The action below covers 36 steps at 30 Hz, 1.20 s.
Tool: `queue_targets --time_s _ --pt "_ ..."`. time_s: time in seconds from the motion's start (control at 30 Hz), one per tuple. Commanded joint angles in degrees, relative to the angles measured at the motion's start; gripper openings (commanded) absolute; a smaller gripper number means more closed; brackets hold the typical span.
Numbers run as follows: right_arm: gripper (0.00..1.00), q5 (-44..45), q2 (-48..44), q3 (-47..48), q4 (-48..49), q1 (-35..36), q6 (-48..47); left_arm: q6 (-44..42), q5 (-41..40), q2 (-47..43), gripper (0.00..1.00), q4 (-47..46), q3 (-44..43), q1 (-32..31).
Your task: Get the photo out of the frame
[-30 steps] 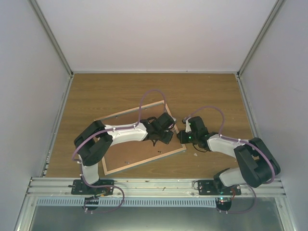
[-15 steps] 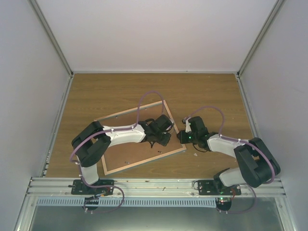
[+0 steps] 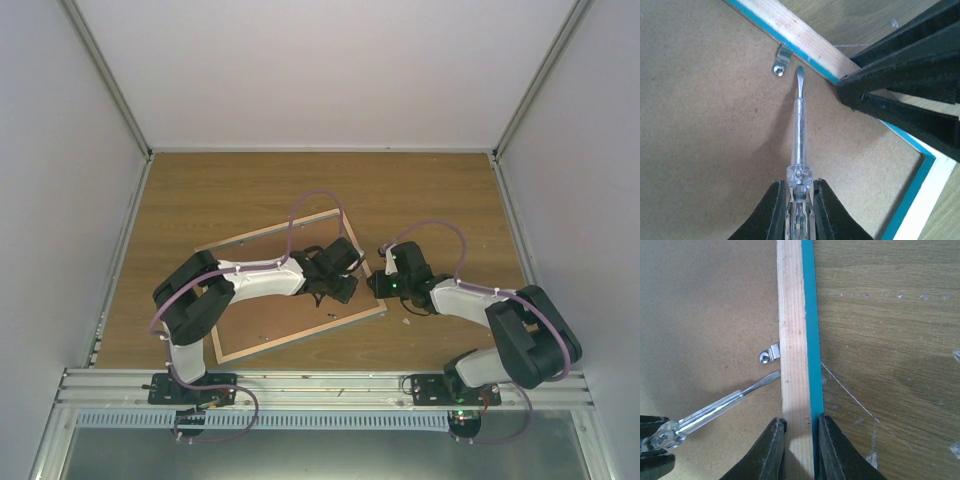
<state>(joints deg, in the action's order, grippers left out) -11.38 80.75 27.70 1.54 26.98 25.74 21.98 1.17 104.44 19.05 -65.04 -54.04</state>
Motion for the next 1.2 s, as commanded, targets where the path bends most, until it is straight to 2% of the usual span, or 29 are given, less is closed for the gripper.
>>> queue_targets --time_s 0.0,0.47,0.7,1.17 --pt "0.01 -1.65 2.06 -0.37 -1.72 0.03 0.32 0.26 -1.52 2.1 0.0 -1.58 -2.15 -0.54" --pt "0.0 -0.91 1.88 -0.67 -1.72 -0.02 0.6 6.22 -7.77 0.68 0.0 0.97 -0.57 0.77" --pt "0.01 -1.04 1.79 -0.72 -1.74 0.02 0.98 7.57 -6.37 -1.92 0.0 -1.85 2.23 1.57" --pt "0.01 2.52 0.89 0.13 -2.4 -0.4 4.25 8.64 -7.49 -14.38 0.0 -3.41 7.47 1.69"
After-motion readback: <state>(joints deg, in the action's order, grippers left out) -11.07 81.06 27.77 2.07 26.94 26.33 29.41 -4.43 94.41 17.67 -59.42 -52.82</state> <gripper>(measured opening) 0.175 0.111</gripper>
